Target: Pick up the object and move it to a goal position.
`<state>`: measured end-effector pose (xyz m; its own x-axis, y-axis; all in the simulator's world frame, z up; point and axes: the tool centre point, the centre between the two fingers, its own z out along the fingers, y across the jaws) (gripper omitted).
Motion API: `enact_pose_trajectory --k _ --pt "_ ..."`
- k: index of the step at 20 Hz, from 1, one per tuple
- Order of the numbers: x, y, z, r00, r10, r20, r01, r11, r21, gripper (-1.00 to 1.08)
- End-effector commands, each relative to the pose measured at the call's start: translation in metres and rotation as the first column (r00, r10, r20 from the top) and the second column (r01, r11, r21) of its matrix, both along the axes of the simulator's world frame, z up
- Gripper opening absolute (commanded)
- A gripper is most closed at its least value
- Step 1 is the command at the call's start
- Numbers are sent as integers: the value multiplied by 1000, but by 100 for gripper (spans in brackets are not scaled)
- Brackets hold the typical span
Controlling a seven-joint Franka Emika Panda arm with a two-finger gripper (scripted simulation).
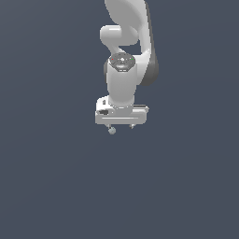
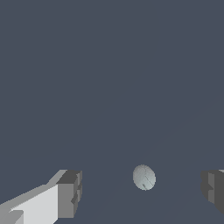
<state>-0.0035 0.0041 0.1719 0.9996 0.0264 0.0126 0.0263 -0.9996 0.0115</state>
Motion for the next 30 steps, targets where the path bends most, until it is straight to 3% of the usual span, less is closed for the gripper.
enact_pose_trajectory --k 1,10,19,25,30 --pt "0 0 0 1000 0 0 0 1000 0 100" --pt "-7 -29 4 999 -48 -19 49 999 2 100" --pt "-10 -29 -1 997 -76 -18 76 997 4 100" --pt "-17 -30 -16 987 -158 -18 158 987 8 100" --pt "-27 -32 -35 964 -266 -18 266 964 12 100"
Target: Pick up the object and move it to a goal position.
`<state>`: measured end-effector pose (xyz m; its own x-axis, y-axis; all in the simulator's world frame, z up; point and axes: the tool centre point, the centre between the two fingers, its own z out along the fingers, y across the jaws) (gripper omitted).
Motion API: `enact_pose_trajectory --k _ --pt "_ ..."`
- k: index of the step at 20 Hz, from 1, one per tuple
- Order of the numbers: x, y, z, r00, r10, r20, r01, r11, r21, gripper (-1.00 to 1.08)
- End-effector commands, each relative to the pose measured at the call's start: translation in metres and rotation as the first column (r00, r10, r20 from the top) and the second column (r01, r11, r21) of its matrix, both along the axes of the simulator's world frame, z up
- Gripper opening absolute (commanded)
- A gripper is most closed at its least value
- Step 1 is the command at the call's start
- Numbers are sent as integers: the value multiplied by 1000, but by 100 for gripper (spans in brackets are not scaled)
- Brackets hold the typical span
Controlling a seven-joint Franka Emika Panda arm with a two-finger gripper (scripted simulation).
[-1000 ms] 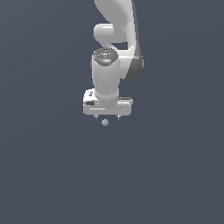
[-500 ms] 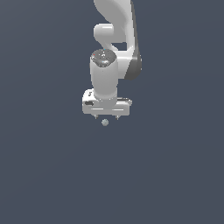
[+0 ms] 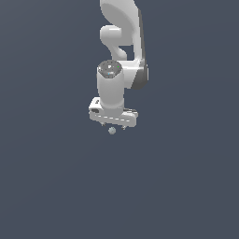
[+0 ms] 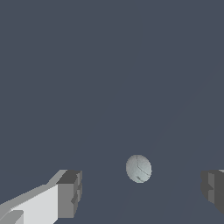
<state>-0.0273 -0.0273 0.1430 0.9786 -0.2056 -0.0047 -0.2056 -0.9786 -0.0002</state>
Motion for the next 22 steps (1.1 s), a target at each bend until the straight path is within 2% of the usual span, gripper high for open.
enact_pose_trajectory --k 1,5,12,17,22 --pt "-6 -1 -11 998 -63 0 63 998 2 100" --pt "-19 -4 -30 983 -183 0 183 983 4 100" --pt "-39 -10 -56 936 -352 2 352 936 2 100" --pt "-48 -13 -67 906 -423 3 423 906 0 100" --pt "-52 -14 -71 890 -456 4 456 890 -1 100"
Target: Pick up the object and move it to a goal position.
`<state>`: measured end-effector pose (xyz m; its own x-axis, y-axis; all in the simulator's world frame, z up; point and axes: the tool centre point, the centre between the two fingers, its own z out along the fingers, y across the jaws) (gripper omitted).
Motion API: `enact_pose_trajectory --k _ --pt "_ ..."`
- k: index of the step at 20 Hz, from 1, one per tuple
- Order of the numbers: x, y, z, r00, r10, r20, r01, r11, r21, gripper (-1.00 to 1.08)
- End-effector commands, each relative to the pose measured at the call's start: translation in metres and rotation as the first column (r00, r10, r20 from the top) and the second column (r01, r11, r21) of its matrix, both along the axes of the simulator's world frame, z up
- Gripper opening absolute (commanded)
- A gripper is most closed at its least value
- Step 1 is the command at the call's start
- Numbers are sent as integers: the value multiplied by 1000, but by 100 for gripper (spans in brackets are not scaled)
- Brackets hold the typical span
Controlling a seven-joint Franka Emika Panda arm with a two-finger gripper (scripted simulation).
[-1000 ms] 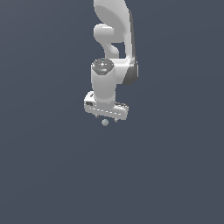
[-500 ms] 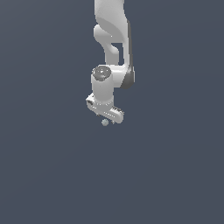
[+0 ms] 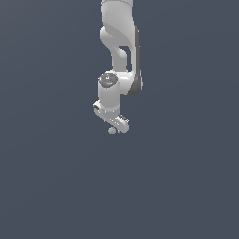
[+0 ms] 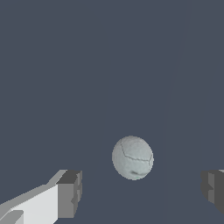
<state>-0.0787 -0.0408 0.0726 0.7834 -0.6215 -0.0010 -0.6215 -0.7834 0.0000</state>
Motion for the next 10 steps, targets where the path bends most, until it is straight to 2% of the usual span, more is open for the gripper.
enact_pose_trajectory --k 1,10 --pt "-1 -1 -1 1000 -13 1 13 1000 -1 100" --pt "-2 0 -16 1000 -10 0 10 1000 0 100"
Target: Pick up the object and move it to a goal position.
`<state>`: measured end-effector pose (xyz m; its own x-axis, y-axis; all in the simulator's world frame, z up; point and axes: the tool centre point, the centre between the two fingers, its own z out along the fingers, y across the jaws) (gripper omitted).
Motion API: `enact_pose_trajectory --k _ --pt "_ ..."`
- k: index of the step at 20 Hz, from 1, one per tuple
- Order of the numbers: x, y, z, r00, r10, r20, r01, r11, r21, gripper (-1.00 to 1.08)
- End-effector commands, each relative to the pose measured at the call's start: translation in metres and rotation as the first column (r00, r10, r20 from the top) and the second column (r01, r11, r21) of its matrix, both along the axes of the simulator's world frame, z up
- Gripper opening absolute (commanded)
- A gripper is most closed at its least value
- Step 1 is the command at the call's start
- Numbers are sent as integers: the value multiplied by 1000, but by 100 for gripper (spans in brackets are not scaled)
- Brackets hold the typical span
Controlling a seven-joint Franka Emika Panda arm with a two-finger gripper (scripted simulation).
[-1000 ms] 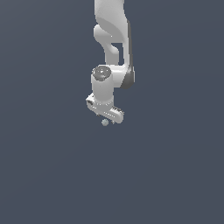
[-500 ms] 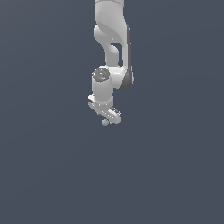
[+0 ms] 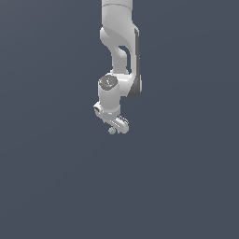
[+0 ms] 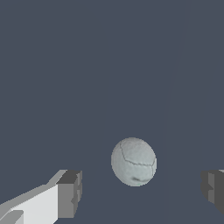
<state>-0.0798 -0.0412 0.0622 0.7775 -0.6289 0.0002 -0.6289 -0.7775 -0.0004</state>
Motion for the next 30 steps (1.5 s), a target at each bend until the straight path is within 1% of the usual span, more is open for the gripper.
enact_pose_trajectory --k 1,7,12,13,24,30 --pt "-1 0 -9 1000 -1 -1 1 1000 0 100" --pt "-1 0 -35 1000 -4 -1 4 1000 0 100" --pt "-1 0 -41 1000 -4 0 4 1000 0 100" --pt "-1 0 -41 1000 -4 0 4 1000 0 -100" --pt "0 0 -41 1000 -4 0 4 1000 0 -100" --pt "5 -12 -29 1000 -4 0 4 1000 0 -100"
